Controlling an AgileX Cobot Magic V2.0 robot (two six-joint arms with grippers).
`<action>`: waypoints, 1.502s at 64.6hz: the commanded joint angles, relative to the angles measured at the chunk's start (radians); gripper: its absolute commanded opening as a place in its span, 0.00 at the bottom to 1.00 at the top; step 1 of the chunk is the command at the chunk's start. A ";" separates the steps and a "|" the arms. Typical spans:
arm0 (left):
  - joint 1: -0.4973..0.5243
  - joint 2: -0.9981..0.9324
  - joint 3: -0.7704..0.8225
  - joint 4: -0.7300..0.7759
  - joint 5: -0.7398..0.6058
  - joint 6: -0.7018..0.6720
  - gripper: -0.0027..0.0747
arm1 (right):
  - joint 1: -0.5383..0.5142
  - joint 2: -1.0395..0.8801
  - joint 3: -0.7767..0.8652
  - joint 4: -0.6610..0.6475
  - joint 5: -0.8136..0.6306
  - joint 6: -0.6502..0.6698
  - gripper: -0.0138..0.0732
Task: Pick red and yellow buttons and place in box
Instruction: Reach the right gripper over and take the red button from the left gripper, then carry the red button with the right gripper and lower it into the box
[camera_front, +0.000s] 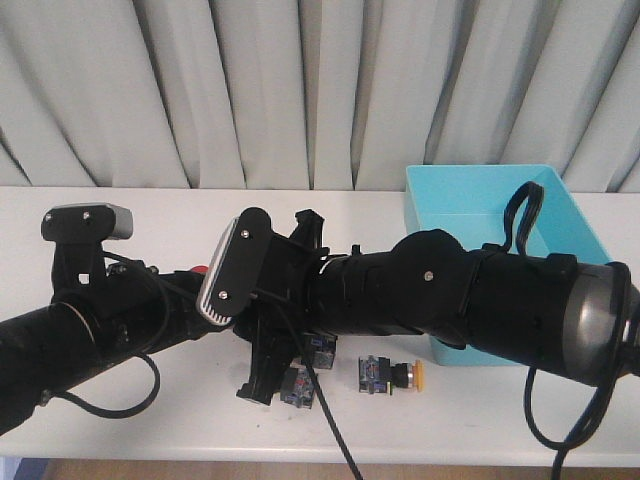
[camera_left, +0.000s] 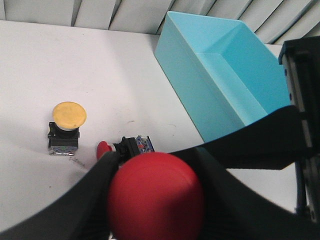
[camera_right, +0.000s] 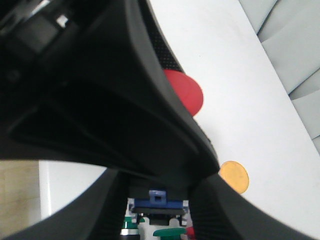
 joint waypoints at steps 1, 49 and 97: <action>-0.003 -0.026 -0.027 -0.004 -0.074 0.000 0.28 | -0.003 -0.037 -0.028 0.012 -0.021 -0.006 0.40; 0.002 -0.029 -0.027 0.084 -0.020 0.011 0.72 | -0.003 -0.038 -0.028 0.004 -0.029 -0.003 0.40; 0.002 -0.029 -0.027 0.083 0.009 0.192 0.71 | -0.302 -0.088 -0.027 -0.234 0.105 0.311 0.41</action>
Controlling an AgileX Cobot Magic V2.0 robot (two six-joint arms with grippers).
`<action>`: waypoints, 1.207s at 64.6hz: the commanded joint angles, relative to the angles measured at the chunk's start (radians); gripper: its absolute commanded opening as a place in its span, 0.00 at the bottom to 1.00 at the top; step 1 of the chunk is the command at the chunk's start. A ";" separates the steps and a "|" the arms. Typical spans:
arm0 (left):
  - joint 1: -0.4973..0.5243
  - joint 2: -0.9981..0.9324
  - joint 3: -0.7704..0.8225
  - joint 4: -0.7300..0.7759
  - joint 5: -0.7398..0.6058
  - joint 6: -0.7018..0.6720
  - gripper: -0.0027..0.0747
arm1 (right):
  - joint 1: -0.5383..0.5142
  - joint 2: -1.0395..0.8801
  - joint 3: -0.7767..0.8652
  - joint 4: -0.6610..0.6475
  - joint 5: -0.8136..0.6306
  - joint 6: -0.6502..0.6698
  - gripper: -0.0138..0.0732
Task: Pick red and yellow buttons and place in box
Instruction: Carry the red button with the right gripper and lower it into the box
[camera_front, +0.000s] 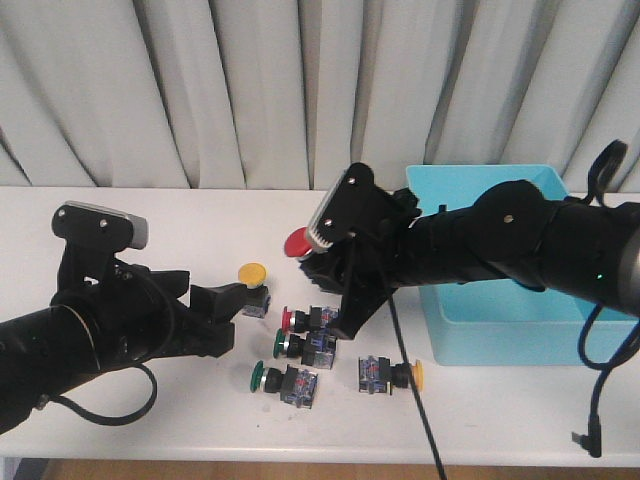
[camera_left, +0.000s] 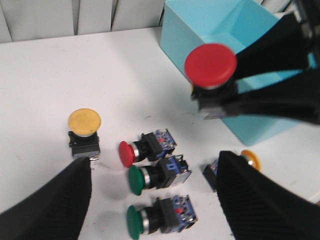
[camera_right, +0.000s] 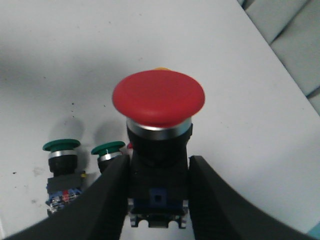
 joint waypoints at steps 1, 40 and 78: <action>-0.004 -0.029 -0.027 -0.003 -0.031 0.063 0.71 | -0.023 -0.083 -0.030 -0.124 -0.027 0.170 0.41; -0.004 -0.027 -0.027 -0.004 0.033 0.102 0.71 | -0.366 -0.251 -0.030 -1.147 0.568 1.529 0.42; -0.004 -0.026 -0.027 -0.004 0.062 0.102 0.71 | -0.495 0.038 -0.211 -0.943 0.487 1.349 0.44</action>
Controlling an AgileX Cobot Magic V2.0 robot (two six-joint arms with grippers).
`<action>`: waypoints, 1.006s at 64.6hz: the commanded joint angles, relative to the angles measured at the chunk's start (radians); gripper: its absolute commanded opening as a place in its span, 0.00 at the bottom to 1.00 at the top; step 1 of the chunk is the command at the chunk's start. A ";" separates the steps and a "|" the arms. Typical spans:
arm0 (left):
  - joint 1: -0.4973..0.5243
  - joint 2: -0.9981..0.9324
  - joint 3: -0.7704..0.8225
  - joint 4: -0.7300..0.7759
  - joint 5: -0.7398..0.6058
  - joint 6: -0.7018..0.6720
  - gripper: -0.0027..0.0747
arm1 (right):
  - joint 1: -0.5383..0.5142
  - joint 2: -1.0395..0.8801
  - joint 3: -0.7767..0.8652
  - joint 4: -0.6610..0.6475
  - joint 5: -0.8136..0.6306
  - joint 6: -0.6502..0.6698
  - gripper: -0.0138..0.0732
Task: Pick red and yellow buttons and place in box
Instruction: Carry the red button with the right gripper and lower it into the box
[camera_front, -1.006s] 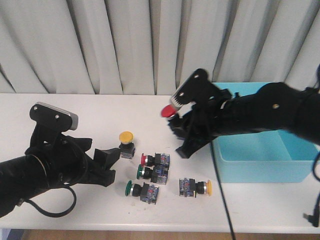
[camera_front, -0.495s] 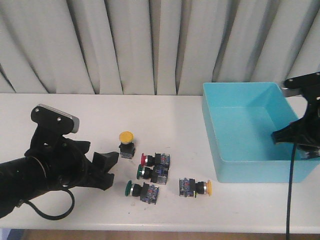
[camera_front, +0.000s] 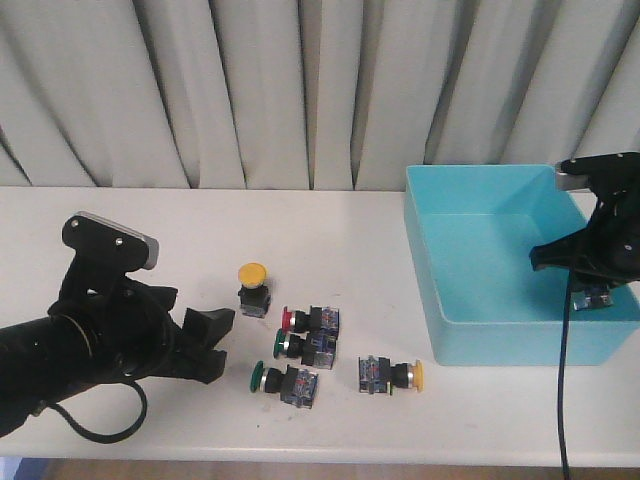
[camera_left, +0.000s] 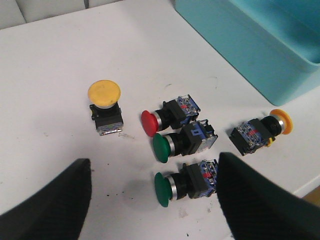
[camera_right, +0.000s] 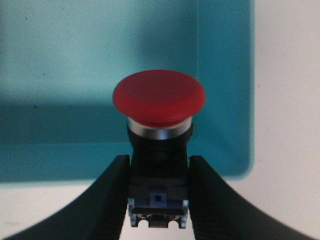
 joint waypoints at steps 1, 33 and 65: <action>-0.004 -0.026 -0.027 -0.004 -0.052 0.000 0.71 | -0.008 0.024 -0.089 -0.001 -0.027 -0.017 0.44; -0.004 -0.026 -0.027 -0.004 -0.039 0.000 0.71 | -0.008 0.316 -0.270 0.002 -0.021 -0.051 0.44; -0.004 -0.026 -0.027 -0.004 -0.039 0.000 0.71 | -0.008 0.349 -0.271 0.017 -0.023 -0.063 0.65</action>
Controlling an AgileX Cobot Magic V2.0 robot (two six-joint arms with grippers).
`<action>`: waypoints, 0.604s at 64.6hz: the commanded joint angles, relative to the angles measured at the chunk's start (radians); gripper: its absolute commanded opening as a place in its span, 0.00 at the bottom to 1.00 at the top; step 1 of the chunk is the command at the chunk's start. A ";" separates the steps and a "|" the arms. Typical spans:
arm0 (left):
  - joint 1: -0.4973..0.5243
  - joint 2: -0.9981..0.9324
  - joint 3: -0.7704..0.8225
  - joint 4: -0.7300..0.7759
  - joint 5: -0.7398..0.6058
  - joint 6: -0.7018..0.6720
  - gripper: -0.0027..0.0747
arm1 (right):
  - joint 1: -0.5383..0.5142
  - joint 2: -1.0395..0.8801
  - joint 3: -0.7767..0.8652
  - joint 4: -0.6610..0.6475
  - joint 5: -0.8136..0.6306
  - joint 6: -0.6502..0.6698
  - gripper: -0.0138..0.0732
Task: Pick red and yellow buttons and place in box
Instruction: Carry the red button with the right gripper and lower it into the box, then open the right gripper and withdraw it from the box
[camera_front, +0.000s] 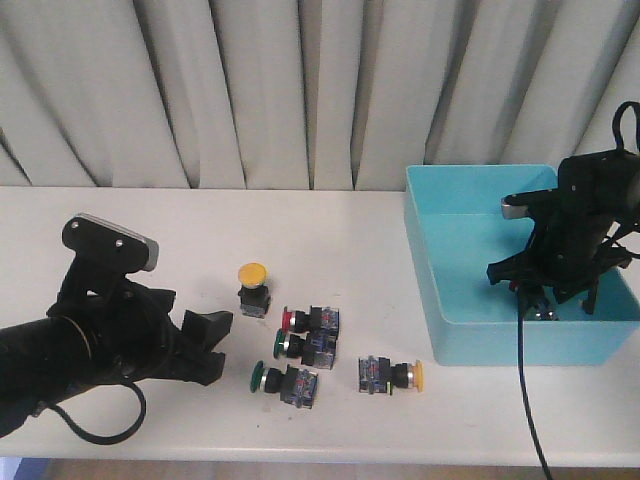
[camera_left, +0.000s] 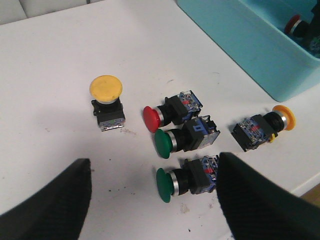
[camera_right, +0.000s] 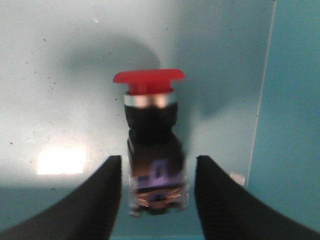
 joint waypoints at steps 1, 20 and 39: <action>-0.004 -0.026 -0.027 -0.004 -0.053 -0.001 0.71 | -0.008 -0.055 -0.028 -0.008 -0.024 -0.012 0.66; -0.004 -0.026 -0.027 -0.002 -0.011 -0.001 0.71 | -0.006 -0.150 -0.028 -0.001 -0.001 -0.012 0.68; -0.004 -0.026 -0.027 0.014 0.024 0.006 0.71 | 0.055 -0.433 -0.025 0.078 0.097 -0.082 0.66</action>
